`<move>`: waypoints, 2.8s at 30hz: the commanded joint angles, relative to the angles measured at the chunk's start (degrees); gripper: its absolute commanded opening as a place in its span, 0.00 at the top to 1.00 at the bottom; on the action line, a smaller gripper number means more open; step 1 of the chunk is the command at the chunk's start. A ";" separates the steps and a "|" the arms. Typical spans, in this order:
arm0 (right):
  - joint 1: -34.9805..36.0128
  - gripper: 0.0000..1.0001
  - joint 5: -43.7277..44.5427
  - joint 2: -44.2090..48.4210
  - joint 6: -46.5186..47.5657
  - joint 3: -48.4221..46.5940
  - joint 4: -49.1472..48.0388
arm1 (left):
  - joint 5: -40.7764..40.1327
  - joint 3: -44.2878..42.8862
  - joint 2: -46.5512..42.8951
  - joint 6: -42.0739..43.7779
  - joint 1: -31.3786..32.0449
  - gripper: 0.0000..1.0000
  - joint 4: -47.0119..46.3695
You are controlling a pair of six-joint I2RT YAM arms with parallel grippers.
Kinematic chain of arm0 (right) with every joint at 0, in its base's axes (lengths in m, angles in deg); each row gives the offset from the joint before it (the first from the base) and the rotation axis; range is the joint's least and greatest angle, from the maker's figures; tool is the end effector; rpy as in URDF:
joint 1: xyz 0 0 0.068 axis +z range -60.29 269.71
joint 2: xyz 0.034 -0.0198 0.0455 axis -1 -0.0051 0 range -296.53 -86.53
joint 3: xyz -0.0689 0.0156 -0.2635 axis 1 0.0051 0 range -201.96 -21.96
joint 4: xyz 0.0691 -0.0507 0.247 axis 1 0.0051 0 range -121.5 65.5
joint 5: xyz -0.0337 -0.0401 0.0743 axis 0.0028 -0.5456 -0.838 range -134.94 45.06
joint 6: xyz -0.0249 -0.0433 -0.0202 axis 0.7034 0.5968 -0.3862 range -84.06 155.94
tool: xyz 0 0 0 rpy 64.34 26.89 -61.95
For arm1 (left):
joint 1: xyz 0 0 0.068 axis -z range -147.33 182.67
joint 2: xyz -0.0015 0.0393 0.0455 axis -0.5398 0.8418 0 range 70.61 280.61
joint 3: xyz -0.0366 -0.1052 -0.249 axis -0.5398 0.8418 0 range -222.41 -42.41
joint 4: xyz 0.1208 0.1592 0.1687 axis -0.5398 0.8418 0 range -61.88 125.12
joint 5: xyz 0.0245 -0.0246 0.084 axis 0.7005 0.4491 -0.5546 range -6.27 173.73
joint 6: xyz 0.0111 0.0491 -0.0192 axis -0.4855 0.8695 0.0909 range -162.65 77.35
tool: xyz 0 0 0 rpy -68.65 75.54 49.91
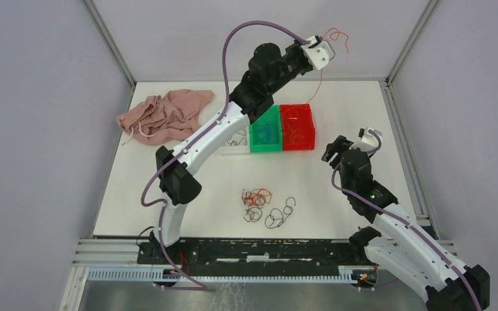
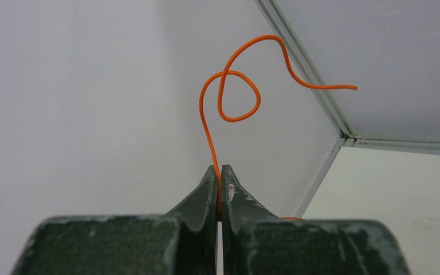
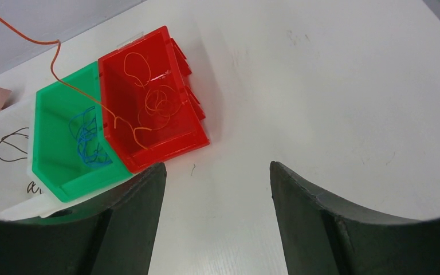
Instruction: Untangle the cables
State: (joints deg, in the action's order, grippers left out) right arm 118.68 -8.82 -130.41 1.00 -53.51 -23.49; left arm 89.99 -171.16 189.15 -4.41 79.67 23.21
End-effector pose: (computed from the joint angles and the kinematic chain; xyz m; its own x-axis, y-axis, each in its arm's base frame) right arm 0.1660 0.0680 0.2670 -0.1964 0.4200 -0.8860 0.2499 0.8952 0.3690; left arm 0.3259 -0.3553 0.4764 0.6341 0.2221 -0.7407 0.5173 0.5900 0.6199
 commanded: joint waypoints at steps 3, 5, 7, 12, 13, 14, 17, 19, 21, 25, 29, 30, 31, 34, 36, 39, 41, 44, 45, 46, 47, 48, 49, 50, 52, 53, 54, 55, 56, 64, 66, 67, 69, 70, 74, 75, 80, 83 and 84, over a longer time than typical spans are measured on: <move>-0.52 0.27 1.53 2.04 -1.91 0.98 -0.36 | -2.34 -1.97 1.02 5.07 -0.61 0.97 -6.00; -0.63 0.27 1.52 2.50 -2.23 1.33 -0.36 | -2.15 -2.31 1.73 5.98 -1.10 0.97 -7.01; -0.71 0.27 1.46 2.82 -2.32 1.63 -0.30 | -1.48 -2.36 2.38 7.65 -1.65 0.97 -7.85; -1.02 0.27 1.36 2.83 -2.26 1.77 0.25 | -0.95 -2.55 3.89 9.52 -2.70 0.97 -8.98; -1.03 0.27 1.25 2.90 -2.27 1.82 0.28 | -0.80 -2.56 4.23 9.72 -2.87 0.97 -9.10; -1.13 0.27 1.24 2.98 -2.22 1.86 0.28 | -0.69 -2.52 4.43 9.84 -2.95 0.97 -9.19; -1.42 0.27 1.07 3.14 -2.27 2.07 0.33 | -0.65 -2.26 4.83 10.21 -3.06 0.97 -9.23; -1.49 0.27 0.94 3.18 -2.48 2.24 0.25 | -0.71 -1.86 5.01 10.64 -3.15 0.97 -9.23; -1.60 0.27 0.81 3.11 -2.63 2.35 0.19 | -1.26 -1.16 4.99 10.30 -3.16 0.97 -9.19; -1.88 0.27 0.55 3.18 -3.06 2.73 0.13 | -2.21 1.97 3.74 5.22 -3.09 0.97 -9.13; -2.07 0.28 0.45 3.18 -3.27 3.19 -0.16 | -3.42 2.25 3.46 -2.97 -2.68 0.97 -5.21; -2.20 0.28 0.46 3.18 -3.29 3.24 -0.18 | -3.51 2.73 3.37 -4.55 -2.54 0.97 -4.44; -2.25 0.28 0.49 3.18 -3.35 3.35 -0.19 | -3.68 3.18 3.22 -6.18 -2.42 0.97 -3.89; -2.55 0.28 0.52 3.34 -3.21 3.47 -0.19 | -3.88 4.26 3.11 -8.88 -2.27 0.97 -1.81; -2.68 0.28 0.53 3.51 -3.09 3.60 -0.19 | -4.23 5.10 3.01 -11.12 -2.28 0.97 -0.70; -3.10 0.28 0.61 3.70 -3.02 3.82 -0.08 | -4.40 6.99 2.78 -14.18 -2.28 0.97 1.26; -3.30 0.28 0.54 3.71 -3.01 3.95 -0.19 | -4.16 8.45 2.59 -15.25 -2.26 0.97 2.71; -3.74 0.28 0.35 3.63 -3.02 3.99 -0.17 | -4.73 9.77 2.90 -15.29 -2.19 0.97 5.72; -3.89 0.28 0.23 3.54 -3.03 4.02 -0.26 | -5.14 10.34 2.92 -14.69 -2.21 0.97 6.44; -4.03 0.28 0.12 3.46 -2.98 4.02 -0.27 | -5.50 11.16 2.98 -13.64 -2.12 0.97 7.14; -4.20 0.28 0.00 3.39 -2.88 3.89 -0.33 | -5.86 12.10 2.93 -12.22 -2.17 0.97 7.55; -4.36 0.28 -0.10 3.24 -2.92 3.87 -0.52 | -6.29 13.40 2.85 -10.75 -2.06 0.97 7.59; -4.48 0.28 -0.35 3.05 -3.01 3.84 -0.72 | -6.79 14.04 2.84 -9.83 -2.09 0.97 7.48; -4.68 0.28 -0.61 2.83 -3.01 3.81 -0.85 | -7.13 15.01 2.88 -8.54 -2.13 0.97 7.42; -4.88 0.28 -1.01 2.31 -3.15 3.67 -1.20 | -7.59 16.96 2.92 -5.63 -2.16 0.97 5.81; -5.04 0.28 -1.17 2.06 -3.24 3.61 -1.32 | -7.82 18.27 2.85 -4.07 -2.17 0.97 4.25; -5.21 0.28 -1.28 1.79 -3.35 3.65 -1.31 | -7.65 19.53 2.80 -2.24 -2.14 0.97 2.69; -5.30 0.28 -1.38 1.58 -3.39 3.63 -1.40 | -7.51 20.52 2.86 -0.90 -2.14 0.97 1.27; -5.37 0.28 -1.40 1.45 -3.51 3.68 -1.29 | -7.45 20.85 3.09 -0.01 -2.11 0.97 0.68; -6.40 0.29 -1.40 1.61 -3.44 3.39 -0.49 | -6.71 19.88 6.98 3.09 -2.08 0.97 0.87; -6.59 0.29 -1.46 1.56 -3.50 3.32 -0.30 | -5.81 19.87 7.71 4.84 -2.15 0.97 1.20; -6.76 0.29 -1.49 1.47 -3.51 3.26 -0.21 | -5.59 19.98 8.05 5.74 -2.09 0.97 1.21; -7.19 0.29 -1.76 1.31 -3.69 3.08 -0.04 | -5.47 20.45 8.80 8.11 -2.12 0.97 1.19; -7.47 0.29 -1.95 1.13 -3.87 2.94 0.05 | -5.58 20.65 9.22 9.23 -2.17 0.97 0.88; -8.50 0.29 -3.29 0.58 -4.70 2.90 -0.09 | -5.50 22.85 9.63 13.76 -2.21 0.97 -0.87; -8.87 0.29 -3.59 0.32 -4.99 2.90 -0.17 | -5.24 23.70 9.49 14.80 -2.20 0.97 -1.64; -11.26 0.29 -6.73 -1.08 -6.85 2.80 -0.88 | 0.02 24.39 8.99 16.94 -2.23 0.97 1.66; -13.40 0.29 -9.91 -2.26 -7.77 1.96 -1.38 | 6.56 22.49 9.09 19.93 -2.20 0.97 9.25; -13.87 0.29 -11.19 -2.79 -8.02 1.48 -1.37 | 8.28 21.92 9.12 20.84 -2.25 0.97 11.09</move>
State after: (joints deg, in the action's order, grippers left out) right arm 107.01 -15.51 -132.00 -5.03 -49.44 -21.98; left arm 89.20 -146.11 198.95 10.19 77.31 28.22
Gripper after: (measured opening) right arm 0.712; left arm 0.050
